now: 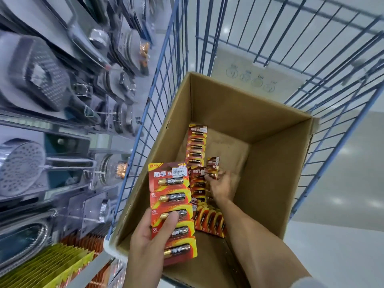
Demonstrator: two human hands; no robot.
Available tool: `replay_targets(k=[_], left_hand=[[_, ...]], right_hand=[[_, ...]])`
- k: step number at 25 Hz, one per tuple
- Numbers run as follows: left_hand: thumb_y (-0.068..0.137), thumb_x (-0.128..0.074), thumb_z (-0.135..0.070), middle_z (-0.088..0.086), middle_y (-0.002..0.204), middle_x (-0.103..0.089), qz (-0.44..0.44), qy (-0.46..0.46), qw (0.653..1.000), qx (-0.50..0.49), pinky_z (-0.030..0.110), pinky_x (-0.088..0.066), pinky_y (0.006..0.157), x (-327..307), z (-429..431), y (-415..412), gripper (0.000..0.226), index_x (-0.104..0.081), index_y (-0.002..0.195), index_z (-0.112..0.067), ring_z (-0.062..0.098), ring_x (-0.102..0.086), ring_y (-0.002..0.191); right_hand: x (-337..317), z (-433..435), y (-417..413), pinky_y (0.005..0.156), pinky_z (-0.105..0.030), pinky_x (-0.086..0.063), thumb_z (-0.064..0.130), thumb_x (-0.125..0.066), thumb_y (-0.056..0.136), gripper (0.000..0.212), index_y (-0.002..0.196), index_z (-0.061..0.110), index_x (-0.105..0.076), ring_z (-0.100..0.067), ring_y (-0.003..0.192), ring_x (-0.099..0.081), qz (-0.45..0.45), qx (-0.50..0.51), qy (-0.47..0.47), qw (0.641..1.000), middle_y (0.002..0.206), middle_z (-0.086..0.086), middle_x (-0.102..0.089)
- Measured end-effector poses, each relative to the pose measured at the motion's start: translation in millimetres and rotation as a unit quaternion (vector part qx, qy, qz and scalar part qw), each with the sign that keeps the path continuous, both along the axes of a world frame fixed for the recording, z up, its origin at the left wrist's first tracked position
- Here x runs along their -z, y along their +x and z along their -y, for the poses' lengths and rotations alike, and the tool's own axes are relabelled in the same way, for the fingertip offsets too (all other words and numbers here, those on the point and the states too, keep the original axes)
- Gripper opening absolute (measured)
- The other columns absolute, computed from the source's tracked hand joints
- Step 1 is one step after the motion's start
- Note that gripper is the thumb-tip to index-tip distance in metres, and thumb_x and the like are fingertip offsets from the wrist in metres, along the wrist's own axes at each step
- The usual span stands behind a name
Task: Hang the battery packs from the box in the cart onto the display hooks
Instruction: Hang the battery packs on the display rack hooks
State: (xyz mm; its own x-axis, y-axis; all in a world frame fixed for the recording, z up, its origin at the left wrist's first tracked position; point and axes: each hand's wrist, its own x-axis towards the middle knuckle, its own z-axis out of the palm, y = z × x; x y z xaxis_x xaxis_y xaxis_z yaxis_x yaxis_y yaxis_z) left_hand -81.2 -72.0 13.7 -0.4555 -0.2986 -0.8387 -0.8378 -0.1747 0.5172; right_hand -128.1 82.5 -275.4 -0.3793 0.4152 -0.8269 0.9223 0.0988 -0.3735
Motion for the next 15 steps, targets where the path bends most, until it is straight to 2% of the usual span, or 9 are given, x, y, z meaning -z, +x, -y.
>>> replay_targets(k=[2, 3, 5, 7, 10, 12, 15], left_hand=[[0.074, -0.078, -0.035, 0.006, 0.098, -0.081, -0.017, 0.023, 1.000, -0.007, 0.053, -0.061, 0.085, -12, 3, 7, 0.042, -0.073, 0.114, -0.027, 0.028, -0.079, 0.087], [0.074, -0.078, -0.034, 0.008, 0.098, -0.081, -0.026, 0.033, 0.999, -0.009, 0.053, -0.061, 0.085, -19, 5, 12, 0.042, -0.073, 0.115, -0.025, 0.030, -0.079, 0.087], [0.074, -0.078, -0.031, 0.011, 0.099, -0.080, -0.053, 0.050, 0.997, -0.016, 0.051, -0.061, 0.083, -40, 11, 24, 0.042, -0.073, 0.115, -0.023, 0.033, -0.079, 0.087], [0.076, -0.078, -0.029, 0.010, 0.099, -0.081, -0.081, 0.061, 0.995, -0.024, 0.048, -0.061, 0.080, -59, 18, 33, 0.040, -0.074, 0.115, -0.024, 0.033, -0.079, 0.086], [0.083, -0.075, -0.030, 0.009, 0.104, -0.080, -0.133, 0.086, 0.987, -0.032, 0.045, -0.060, 0.078, -92, 28, 46, 0.039, -0.071, 0.122, -0.027, 0.031, -0.079, 0.088], [0.090, -0.071, -0.030, 0.007, 0.105, -0.080, -0.164, 0.093, 0.981, -0.043, 0.044, -0.061, 0.078, -112, 33, 55, 0.036, -0.069, 0.125, -0.028, 0.029, -0.079, 0.089], [0.093, -0.070, -0.031, 0.007, 0.109, -0.080, -0.212, 0.105, 0.970, -0.053, 0.048, -0.060, 0.084, -141, 38, 74, 0.036, -0.068, 0.128, -0.029, 0.030, -0.078, 0.095]], right_hand=[[-21, 0, -16, 0.092, -0.043, -0.055, 0.038, -0.084, 0.082, 0.040, 0.113, 0.027, -0.060, -0.024, 0.102, -0.069, -0.036, 0.007, -0.007, 0.999, 0.105, 0.004, -0.073], [-37, -2, -24, 0.095, -0.046, -0.056, 0.036, -0.083, 0.083, 0.035, 0.112, 0.028, -0.064, -0.023, 0.103, -0.069, -0.053, 0.014, -0.031, 0.998, 0.105, 0.005, -0.074], [-79, -5, -34, 0.093, -0.044, -0.057, 0.028, -0.082, 0.086, 0.026, 0.106, 0.027, -0.066, -0.019, 0.099, -0.071, -0.103, 0.025, -0.095, 0.990, 0.103, 0.006, -0.074], [-135, -11, -37, 0.093, -0.044, -0.058, 0.021, -0.083, 0.085, 0.028, 0.109, 0.020, -0.069, -0.020, 0.098, -0.074, -0.153, 0.031, -0.154, 0.976, 0.106, 0.000, -0.077], [-228, -23, -24, 0.102, -0.051, -0.054, 0.016, -0.079, 0.088, 0.036, 0.121, 0.009, -0.066, -0.028, 0.108, -0.073, -0.208, 0.041, -0.237, 0.948, 0.121, -0.012, -0.074], [-290, -28, -7, 0.105, -0.056, -0.052, 0.016, -0.076, 0.090, 0.041, 0.128, 0.010, -0.062, -0.030, 0.114, -0.071, -0.225, 0.035, -0.290, 0.930, 0.125, -0.013, -0.072], [-374, -34, 26, 0.101, -0.060, -0.052, 0.010, -0.066, 0.092, 0.043, 0.134, 0.011, -0.056, -0.034, 0.120, -0.068, -0.272, 0.004, -0.386, 0.882, 0.130, -0.014, -0.070]])
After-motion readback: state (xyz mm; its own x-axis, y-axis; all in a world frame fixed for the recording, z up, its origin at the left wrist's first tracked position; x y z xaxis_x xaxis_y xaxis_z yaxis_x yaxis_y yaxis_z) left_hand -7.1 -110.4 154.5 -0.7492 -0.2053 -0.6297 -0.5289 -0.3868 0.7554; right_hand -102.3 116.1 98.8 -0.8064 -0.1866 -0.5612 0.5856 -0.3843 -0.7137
